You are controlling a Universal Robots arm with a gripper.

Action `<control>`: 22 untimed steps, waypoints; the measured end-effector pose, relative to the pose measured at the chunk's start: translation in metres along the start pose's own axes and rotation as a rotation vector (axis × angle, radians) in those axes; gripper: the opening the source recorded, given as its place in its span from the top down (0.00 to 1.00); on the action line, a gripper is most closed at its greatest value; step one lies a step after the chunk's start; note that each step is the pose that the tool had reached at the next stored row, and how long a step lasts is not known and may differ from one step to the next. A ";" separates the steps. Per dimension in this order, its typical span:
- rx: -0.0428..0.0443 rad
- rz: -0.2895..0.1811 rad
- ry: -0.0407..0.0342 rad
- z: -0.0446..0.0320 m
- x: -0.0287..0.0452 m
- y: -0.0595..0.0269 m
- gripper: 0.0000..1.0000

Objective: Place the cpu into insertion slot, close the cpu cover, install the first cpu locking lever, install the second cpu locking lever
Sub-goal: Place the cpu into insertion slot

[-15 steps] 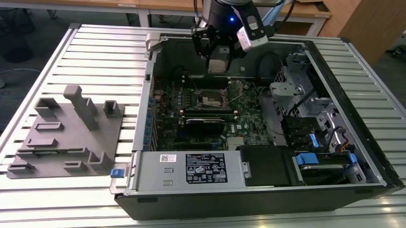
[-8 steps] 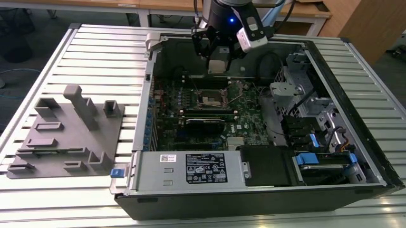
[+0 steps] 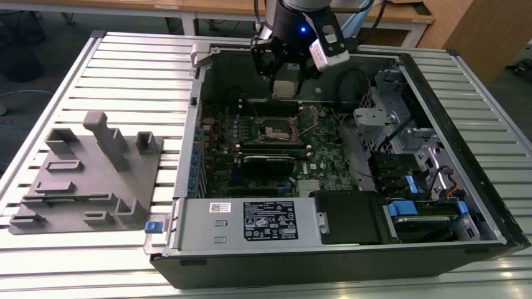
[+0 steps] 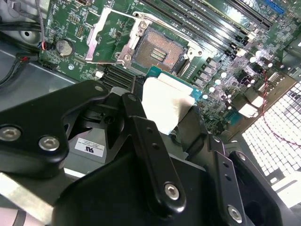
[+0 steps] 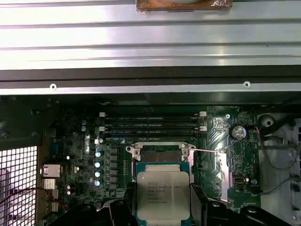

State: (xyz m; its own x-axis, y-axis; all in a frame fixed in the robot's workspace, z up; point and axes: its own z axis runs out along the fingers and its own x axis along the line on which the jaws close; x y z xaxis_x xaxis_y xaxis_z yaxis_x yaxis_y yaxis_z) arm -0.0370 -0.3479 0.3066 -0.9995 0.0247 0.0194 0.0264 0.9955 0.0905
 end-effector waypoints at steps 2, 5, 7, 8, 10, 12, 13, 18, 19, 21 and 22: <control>0.0001 0.000 0.0000 0.0000 0.0000 0.0000 0.46; -0.0001 0.000 -0.0001 0.0015 0.0000 -0.0002 0.46; -0.0001 0.000 -0.0001 0.0016 0.0000 -0.0002 0.46; -0.0001 0.000 -0.0001 0.0016 0.0000 -0.0002 0.46; -0.0002 0.000 -0.0001 0.0019 0.0000 -0.0002 0.46; 0.0000 0.000 -0.0001 0.0023 -0.0001 -0.0002 0.46; -0.0001 0.000 -0.0001 0.0026 0.0000 -0.0003 0.46; 0.0000 0.000 -0.0001 0.0083 -0.0001 -0.0009 0.46; 0.0001 0.000 -0.0001 0.0096 -0.0002 -0.0011 0.46; 0.0001 0.000 -0.0001 0.0129 -0.0002 -0.0014 0.46; 0.0001 0.000 -0.0002 0.0145 -0.0003 -0.0016 0.46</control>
State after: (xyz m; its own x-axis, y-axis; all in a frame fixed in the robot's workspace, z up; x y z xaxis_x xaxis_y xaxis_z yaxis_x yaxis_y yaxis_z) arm -0.0371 -0.3481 0.2920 -0.9995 0.0248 0.0193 0.0264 0.9956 0.0904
